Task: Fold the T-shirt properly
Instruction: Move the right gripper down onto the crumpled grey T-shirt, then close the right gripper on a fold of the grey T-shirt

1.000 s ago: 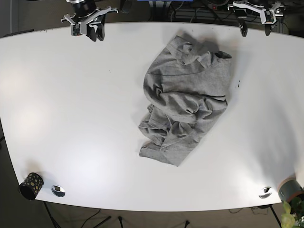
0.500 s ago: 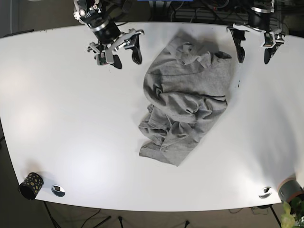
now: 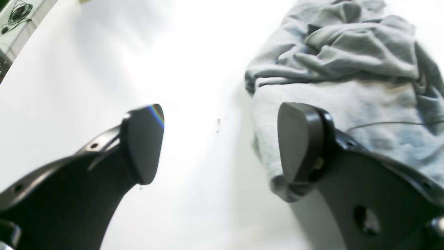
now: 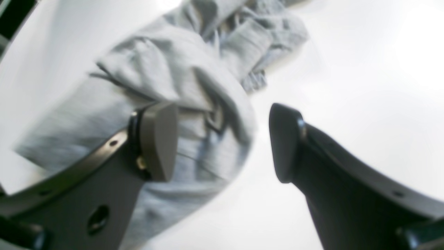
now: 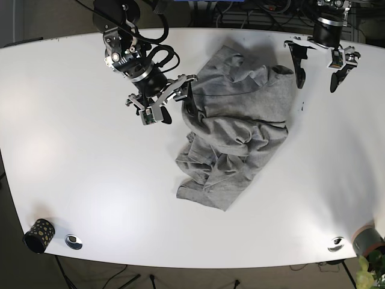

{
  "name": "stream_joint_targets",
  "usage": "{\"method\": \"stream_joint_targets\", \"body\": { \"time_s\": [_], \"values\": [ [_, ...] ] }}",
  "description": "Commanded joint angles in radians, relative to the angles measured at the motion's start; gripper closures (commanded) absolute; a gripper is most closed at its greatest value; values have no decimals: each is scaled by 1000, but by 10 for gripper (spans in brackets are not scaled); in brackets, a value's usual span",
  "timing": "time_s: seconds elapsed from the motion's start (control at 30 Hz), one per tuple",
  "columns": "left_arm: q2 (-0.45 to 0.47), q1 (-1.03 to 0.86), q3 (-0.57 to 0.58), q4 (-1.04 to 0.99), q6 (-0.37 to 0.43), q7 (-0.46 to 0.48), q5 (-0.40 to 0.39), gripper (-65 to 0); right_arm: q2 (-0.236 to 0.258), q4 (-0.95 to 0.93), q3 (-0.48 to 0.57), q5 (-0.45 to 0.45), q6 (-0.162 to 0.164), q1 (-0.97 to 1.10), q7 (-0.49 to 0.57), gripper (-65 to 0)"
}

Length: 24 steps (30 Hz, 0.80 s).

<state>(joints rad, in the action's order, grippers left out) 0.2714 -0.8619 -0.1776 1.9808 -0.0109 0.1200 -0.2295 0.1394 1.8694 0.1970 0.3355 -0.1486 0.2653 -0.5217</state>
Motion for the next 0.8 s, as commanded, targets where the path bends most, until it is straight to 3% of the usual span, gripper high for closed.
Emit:
{"method": "stream_joint_targets", "body": {
  "time_s": [0.0, 0.13, 0.33, 0.57, 0.77],
  "values": [
    [10, -7, -7, 16, 4, 28, 0, -478, 1, -12, 8, 6, -26, -37, 28, -393],
    [7, -12, -6, 15, 4, 28, 0, -478, 1, -73, 23, 6, -47, -97, 15, -393],
    [6, -13, -3, -11, 4, 28, 2, -476, -27, -133, 22, 44, -147, -197, -59, -388],
    [6, -13, -3, -13, 4, 28, 2, -476, -24, -248, 25, 187, -188, -334, -64, -388],
    [6, -13, -1, -13, 6, 28, 2, -476, -33, -348, 26, 242, -239, -438, -128, -388]
  ]
}}
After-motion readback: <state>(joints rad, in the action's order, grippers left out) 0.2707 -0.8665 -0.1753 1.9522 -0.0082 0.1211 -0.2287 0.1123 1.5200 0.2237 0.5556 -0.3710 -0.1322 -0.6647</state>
